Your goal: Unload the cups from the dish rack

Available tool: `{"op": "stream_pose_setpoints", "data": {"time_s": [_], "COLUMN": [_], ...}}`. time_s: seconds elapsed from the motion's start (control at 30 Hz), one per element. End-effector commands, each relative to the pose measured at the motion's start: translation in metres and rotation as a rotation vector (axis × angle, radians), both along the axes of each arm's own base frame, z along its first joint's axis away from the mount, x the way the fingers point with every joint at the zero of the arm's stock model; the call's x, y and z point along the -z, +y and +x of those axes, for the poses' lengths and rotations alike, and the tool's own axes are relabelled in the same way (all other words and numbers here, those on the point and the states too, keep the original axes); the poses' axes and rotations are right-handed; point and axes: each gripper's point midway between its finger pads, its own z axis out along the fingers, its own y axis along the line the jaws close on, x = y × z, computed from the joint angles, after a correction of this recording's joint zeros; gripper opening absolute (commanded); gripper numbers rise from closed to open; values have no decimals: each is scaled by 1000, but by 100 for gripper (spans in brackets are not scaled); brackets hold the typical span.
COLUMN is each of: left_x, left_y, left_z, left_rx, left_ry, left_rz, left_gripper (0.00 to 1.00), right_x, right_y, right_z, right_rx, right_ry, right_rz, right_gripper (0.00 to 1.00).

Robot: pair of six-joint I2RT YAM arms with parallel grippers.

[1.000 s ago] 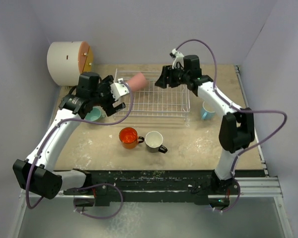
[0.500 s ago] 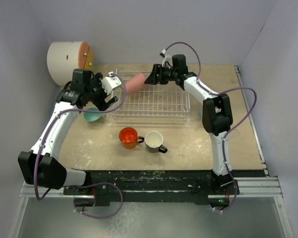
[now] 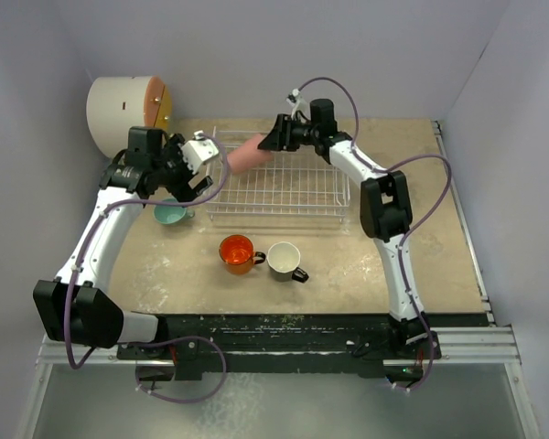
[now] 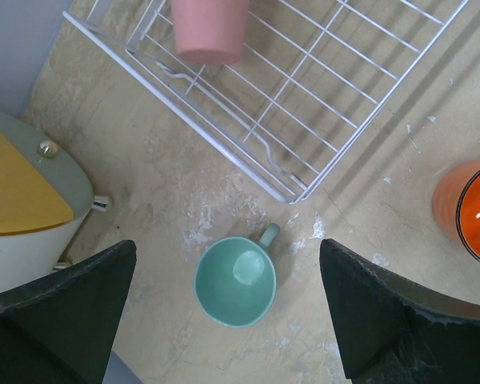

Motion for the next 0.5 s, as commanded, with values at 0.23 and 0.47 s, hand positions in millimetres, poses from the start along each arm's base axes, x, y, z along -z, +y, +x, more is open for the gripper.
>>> {"op": "stream_pose_setpoints", "data": {"time_s": [0.23, 0.47], "left_x": [-30, -40], "left_y": [-5, -6], "left_z": [9, 6], "left_rx": [-3, -8], "left_ry": [-64, -80], "left_rz": [-56, -72], "left_gripper": [99, 99], "right_x": [-52, -54], "right_y": [38, 44], "right_z": [-54, -61], "right_rx": [-180, -178], "right_ry": [-65, -18], "right_rz": [151, 214], "right_gripper": [45, 36]}}
